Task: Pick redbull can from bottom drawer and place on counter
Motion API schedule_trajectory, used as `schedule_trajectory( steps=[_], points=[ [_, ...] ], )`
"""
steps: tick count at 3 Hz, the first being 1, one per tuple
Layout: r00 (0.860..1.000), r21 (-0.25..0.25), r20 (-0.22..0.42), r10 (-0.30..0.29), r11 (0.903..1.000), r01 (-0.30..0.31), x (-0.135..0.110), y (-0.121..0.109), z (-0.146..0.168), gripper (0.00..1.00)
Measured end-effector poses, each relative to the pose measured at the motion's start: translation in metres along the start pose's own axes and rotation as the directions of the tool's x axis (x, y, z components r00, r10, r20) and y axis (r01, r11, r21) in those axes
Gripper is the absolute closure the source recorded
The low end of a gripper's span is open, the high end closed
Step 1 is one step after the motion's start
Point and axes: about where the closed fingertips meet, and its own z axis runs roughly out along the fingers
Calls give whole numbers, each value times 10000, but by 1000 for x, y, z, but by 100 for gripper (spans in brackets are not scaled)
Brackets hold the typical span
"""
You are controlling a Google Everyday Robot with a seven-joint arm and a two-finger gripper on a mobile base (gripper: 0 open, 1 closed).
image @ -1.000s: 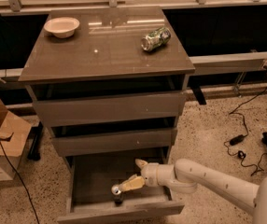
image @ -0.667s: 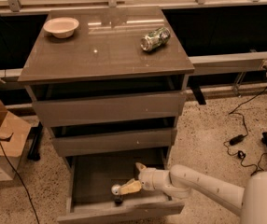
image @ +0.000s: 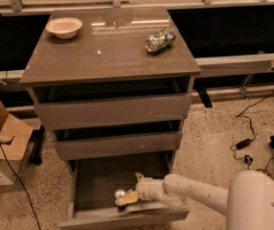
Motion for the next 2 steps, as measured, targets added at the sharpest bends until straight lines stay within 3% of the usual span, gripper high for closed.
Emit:
schedule_trajectory(
  steps=[2],
  points=[
    [9974,-131,-710,148,9998,-158,33,2,55,0]
  ],
)
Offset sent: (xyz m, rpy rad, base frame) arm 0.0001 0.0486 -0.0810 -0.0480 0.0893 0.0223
